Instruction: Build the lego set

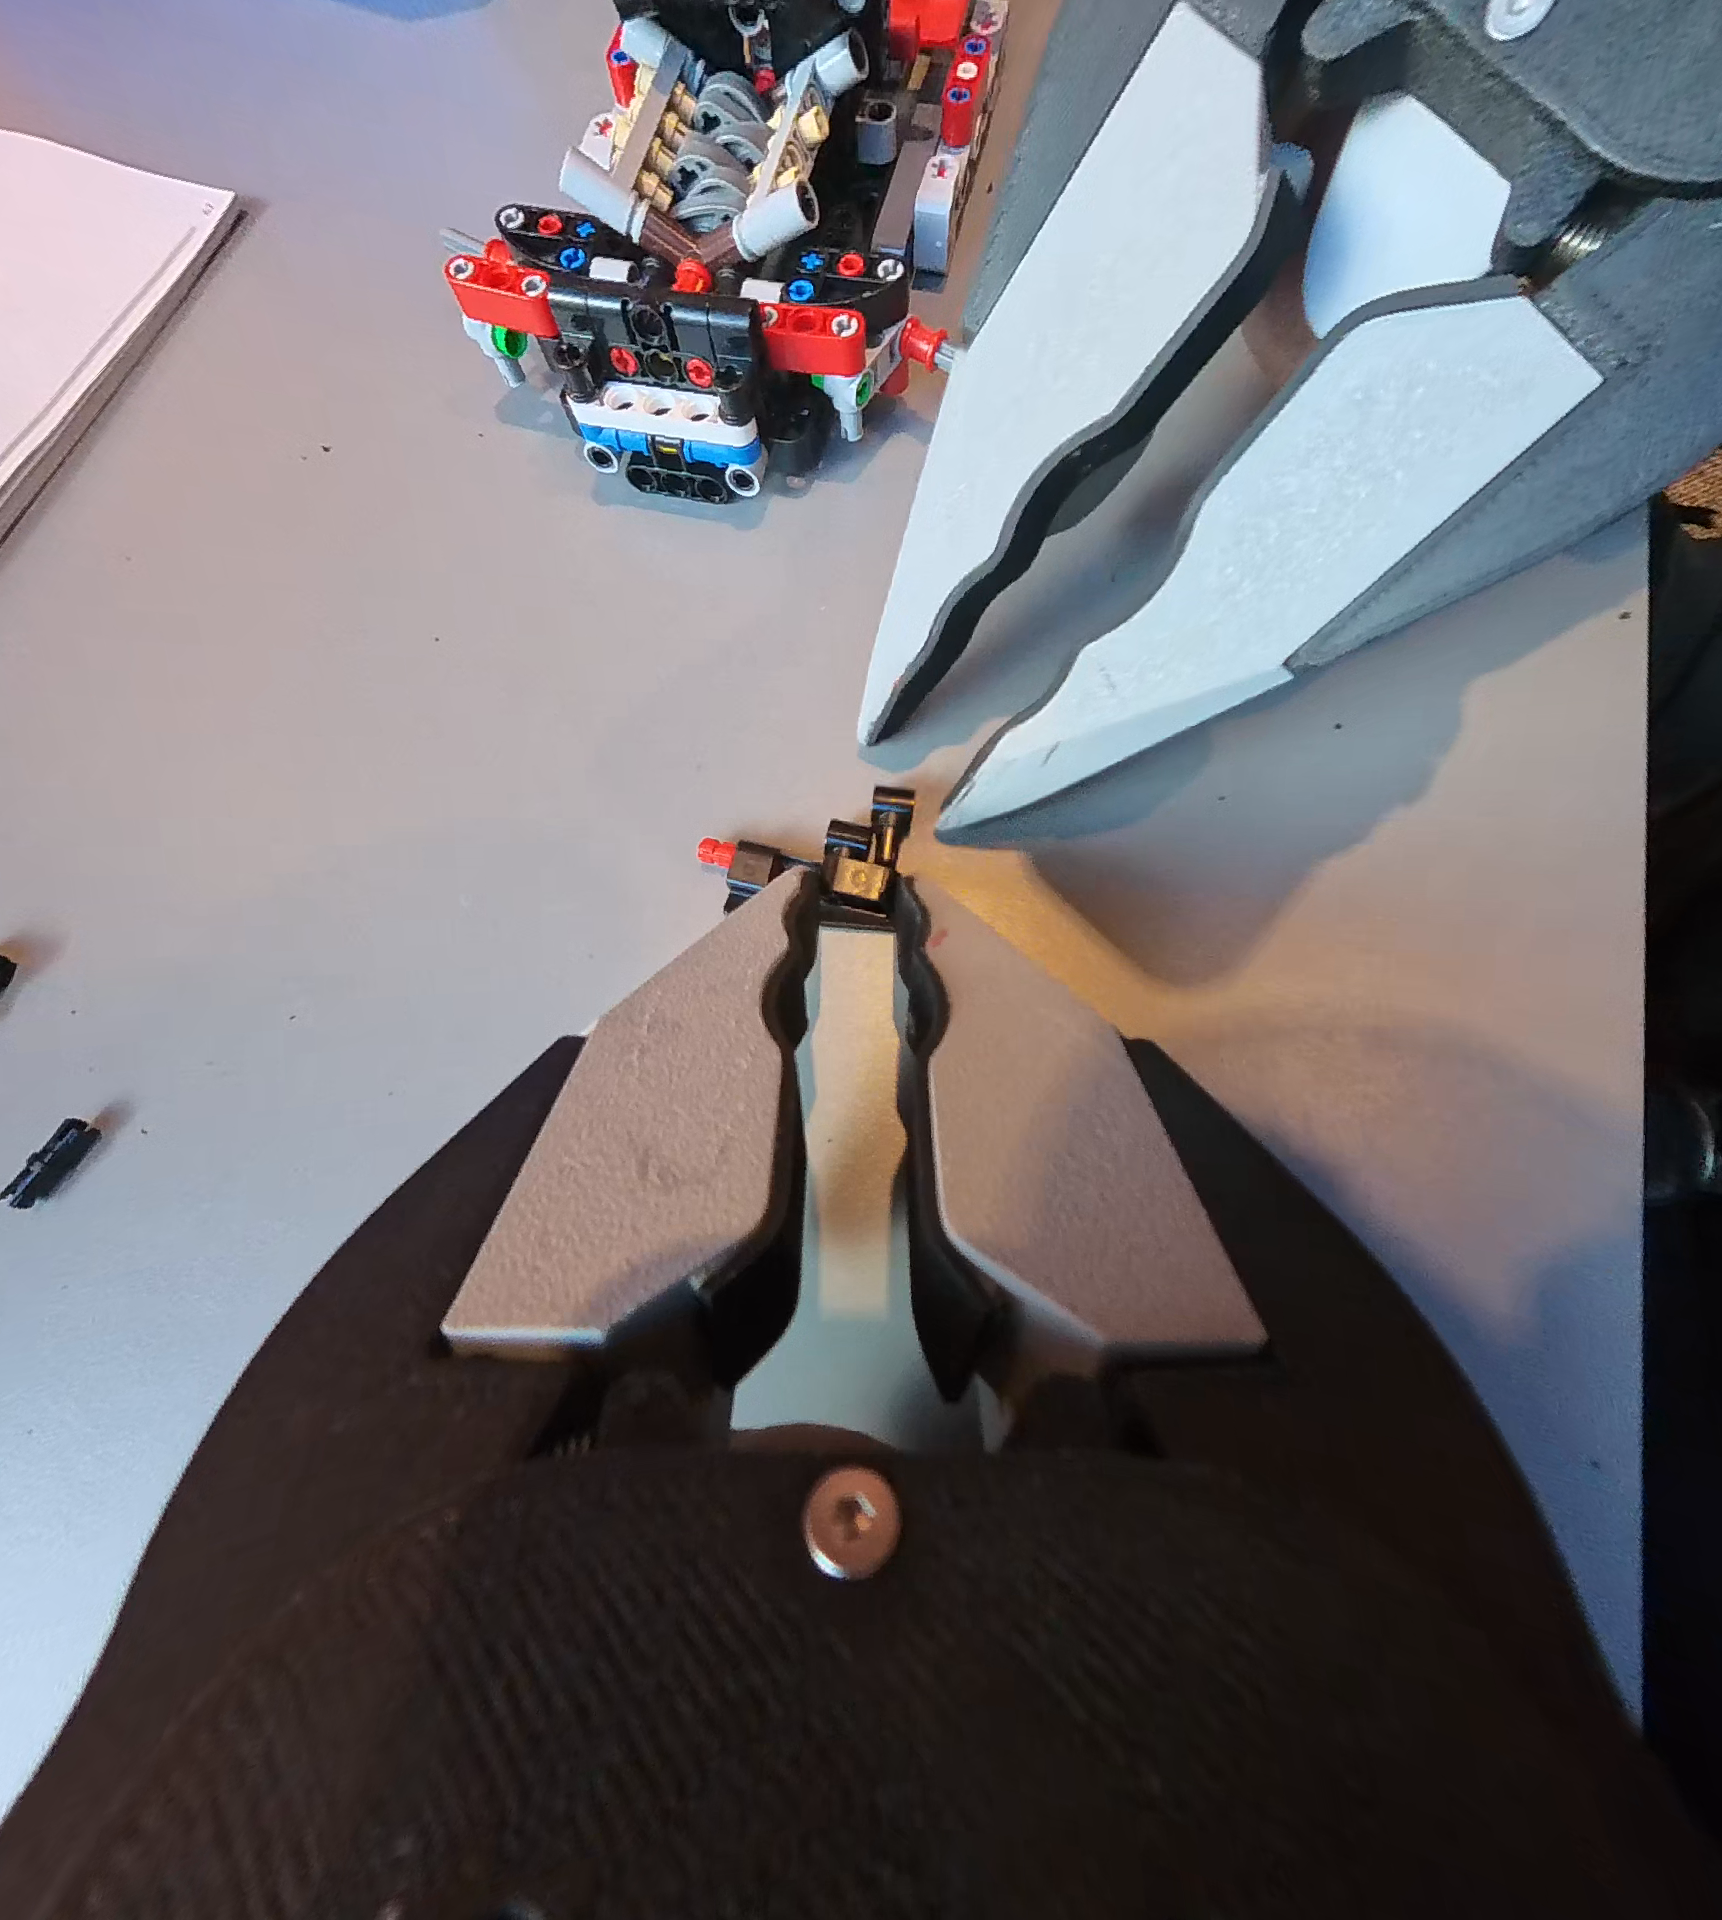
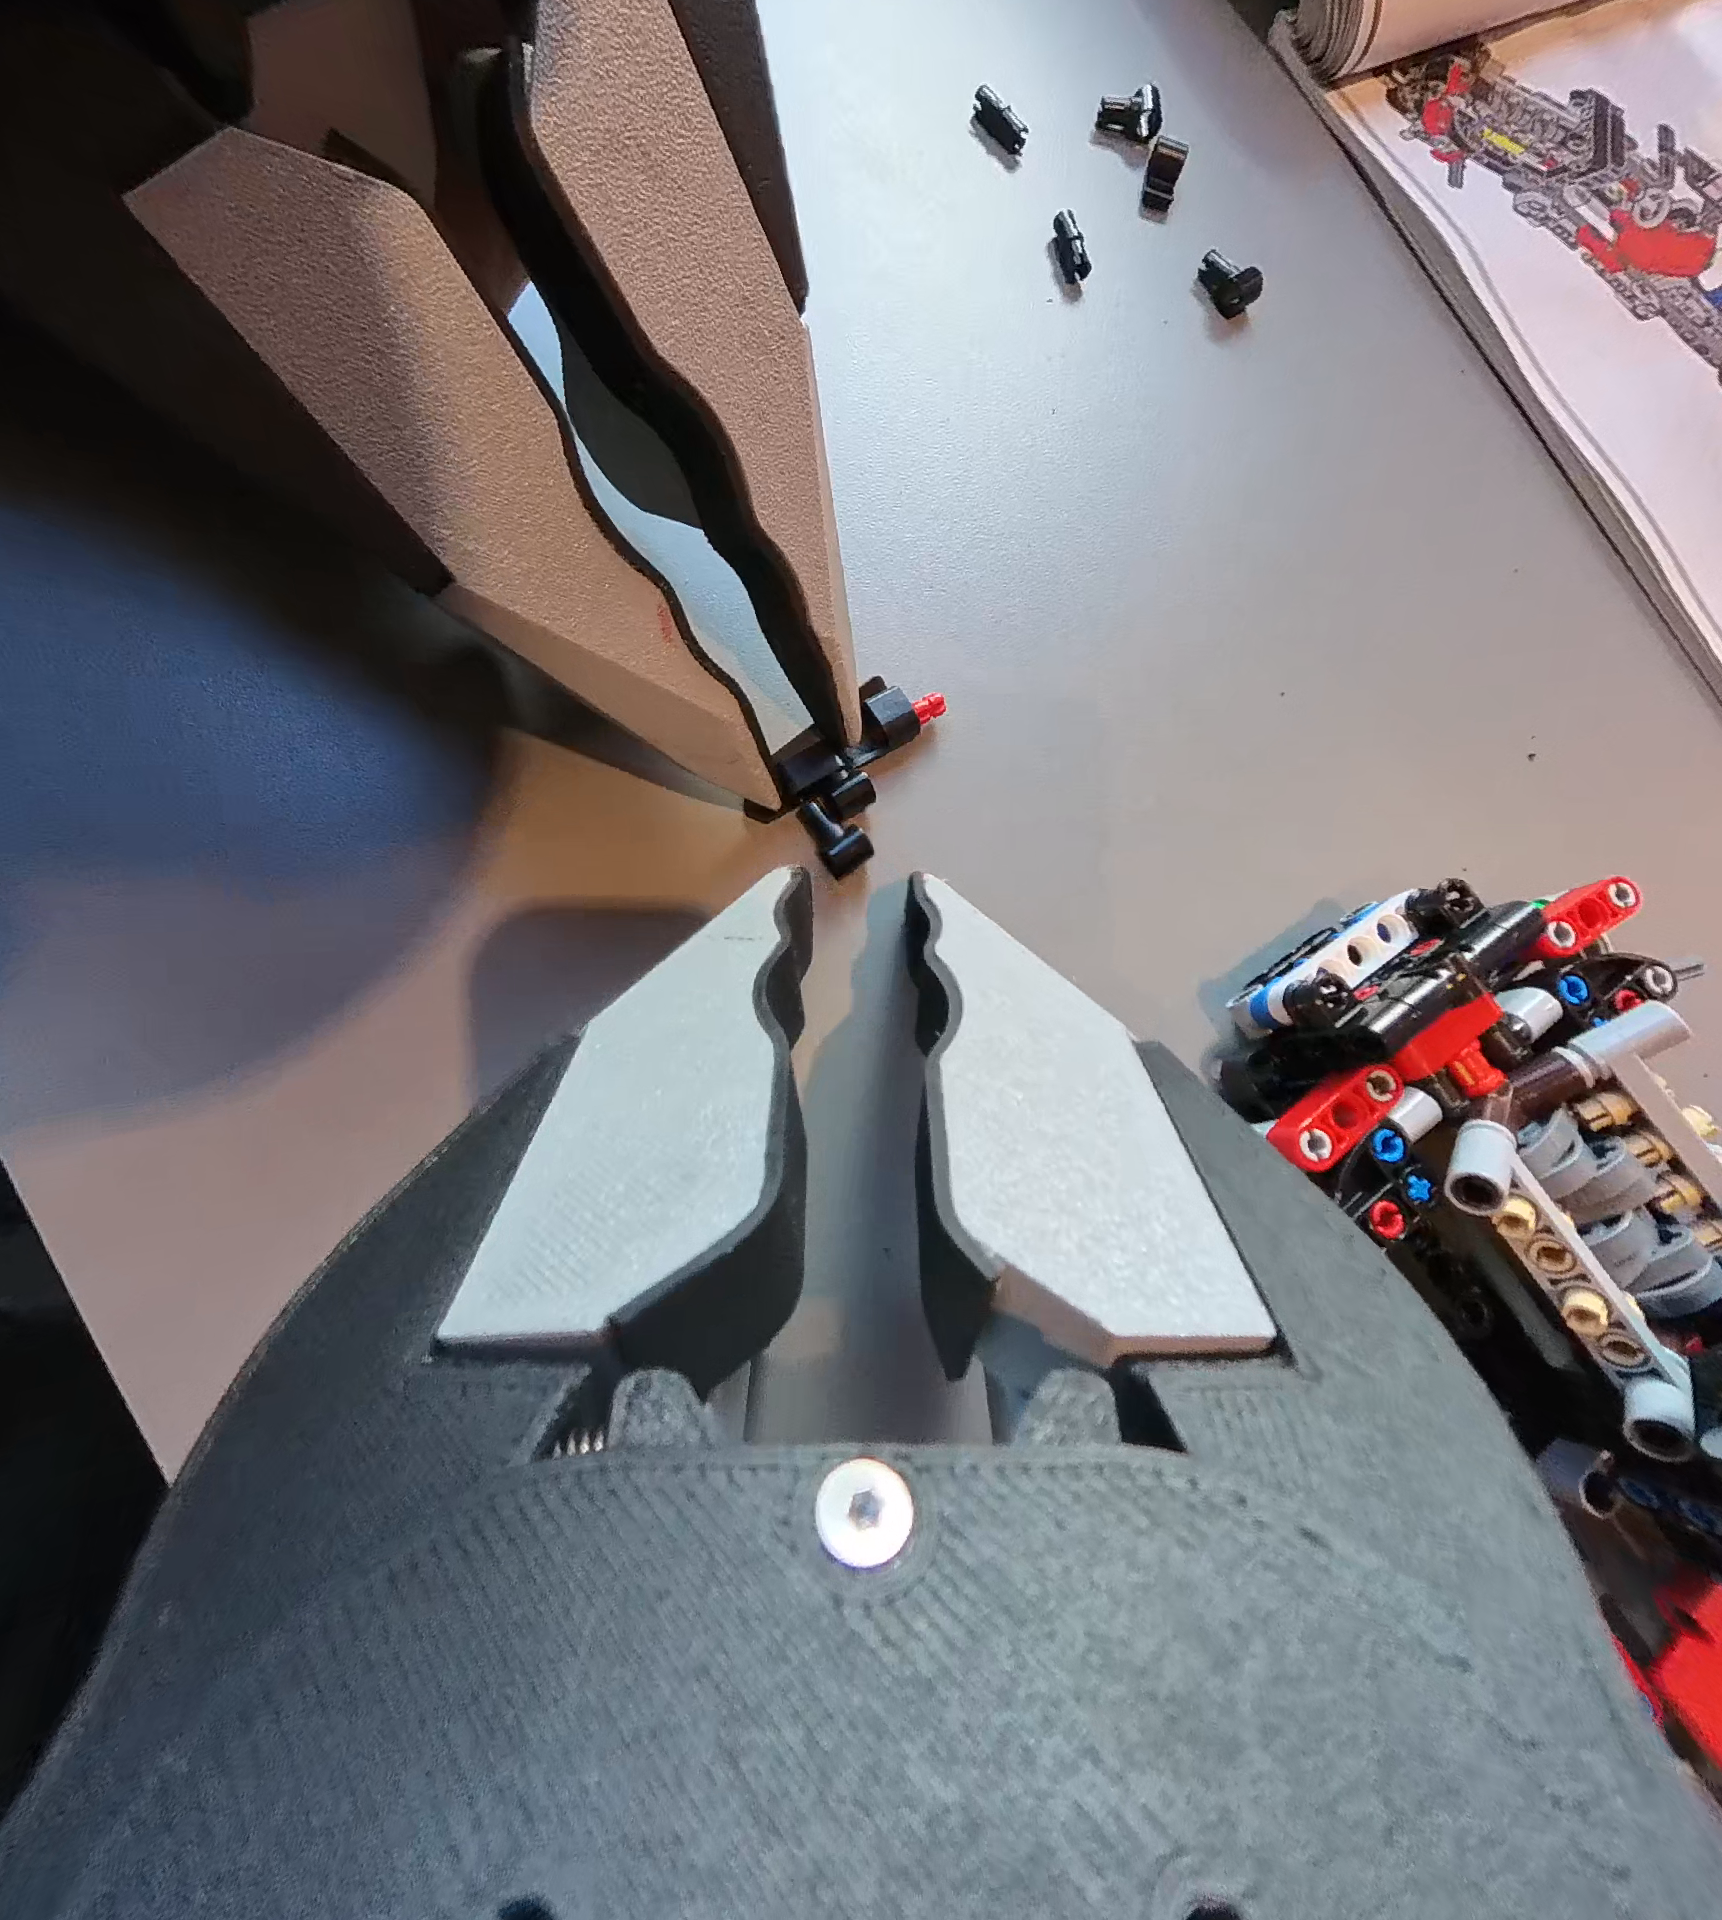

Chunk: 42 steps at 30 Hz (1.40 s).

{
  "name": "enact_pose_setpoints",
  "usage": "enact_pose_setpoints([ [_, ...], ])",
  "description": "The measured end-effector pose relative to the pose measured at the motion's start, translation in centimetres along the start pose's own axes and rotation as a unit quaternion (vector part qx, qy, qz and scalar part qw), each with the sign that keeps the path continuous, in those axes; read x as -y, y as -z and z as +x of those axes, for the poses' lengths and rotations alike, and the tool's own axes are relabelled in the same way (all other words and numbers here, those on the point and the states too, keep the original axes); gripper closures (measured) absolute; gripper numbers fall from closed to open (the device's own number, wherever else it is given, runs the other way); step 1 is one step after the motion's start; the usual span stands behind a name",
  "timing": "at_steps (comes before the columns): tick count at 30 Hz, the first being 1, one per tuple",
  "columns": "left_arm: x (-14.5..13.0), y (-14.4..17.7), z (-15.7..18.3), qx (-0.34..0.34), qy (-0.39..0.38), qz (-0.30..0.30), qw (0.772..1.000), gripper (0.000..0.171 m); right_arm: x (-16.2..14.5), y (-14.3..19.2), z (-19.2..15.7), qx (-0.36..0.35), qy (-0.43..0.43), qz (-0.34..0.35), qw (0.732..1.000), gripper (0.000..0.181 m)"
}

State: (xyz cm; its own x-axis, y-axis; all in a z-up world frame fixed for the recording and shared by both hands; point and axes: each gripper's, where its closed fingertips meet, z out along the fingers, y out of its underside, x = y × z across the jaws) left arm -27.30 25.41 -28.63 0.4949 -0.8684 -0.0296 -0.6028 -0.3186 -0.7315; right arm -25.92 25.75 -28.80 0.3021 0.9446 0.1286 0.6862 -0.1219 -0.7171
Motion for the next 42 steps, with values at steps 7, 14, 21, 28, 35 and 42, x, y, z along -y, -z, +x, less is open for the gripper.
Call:
enact_pose_setpoints([
  [7, 0.0, 0.0, 0.0, -0.001, 0.000, 0.000, 1.000, 0.160, 0.0, 0.0, -0.1, 0.011, -0.001, 0.001, 1.000, 0.172],
  [14, 0.0, 0.0, 0.0, 0.000, -0.003, 0.000, 1.000, 0.160, 0.3, -0.3, -0.5, 0.045, -0.002, 0.004, 0.999, 0.180],
  [21, 0.0, 0.0, 0.0, -0.002, -0.001, 0.000, 1.000, 0.161, 0.2, 0.0, -0.7, 0.072, -0.046, 0.013, 0.996, 0.181],
  [28, 0.0, 0.0, 0.0, -0.003, 0.000, 0.000, 1.000, 0.161, 0.1, 0.1, -1.0, 0.081, -0.054, 0.007, 0.995, 0.181],
  [35, 0.0, 0.0, 0.1, -0.005, 0.002, 0.000, 1.000, 0.160, 0.1, 0.5, -0.5, 0.072, -0.024, 0.005, 0.997, 0.177],
  [42, 0.0, 0.0, 0.1, -0.007, 0.003, 0.000, 1.000, 0.160, 0.0, 0.3, -0.6, 0.074, 0.038, -0.015, 0.996, 0.170],
])
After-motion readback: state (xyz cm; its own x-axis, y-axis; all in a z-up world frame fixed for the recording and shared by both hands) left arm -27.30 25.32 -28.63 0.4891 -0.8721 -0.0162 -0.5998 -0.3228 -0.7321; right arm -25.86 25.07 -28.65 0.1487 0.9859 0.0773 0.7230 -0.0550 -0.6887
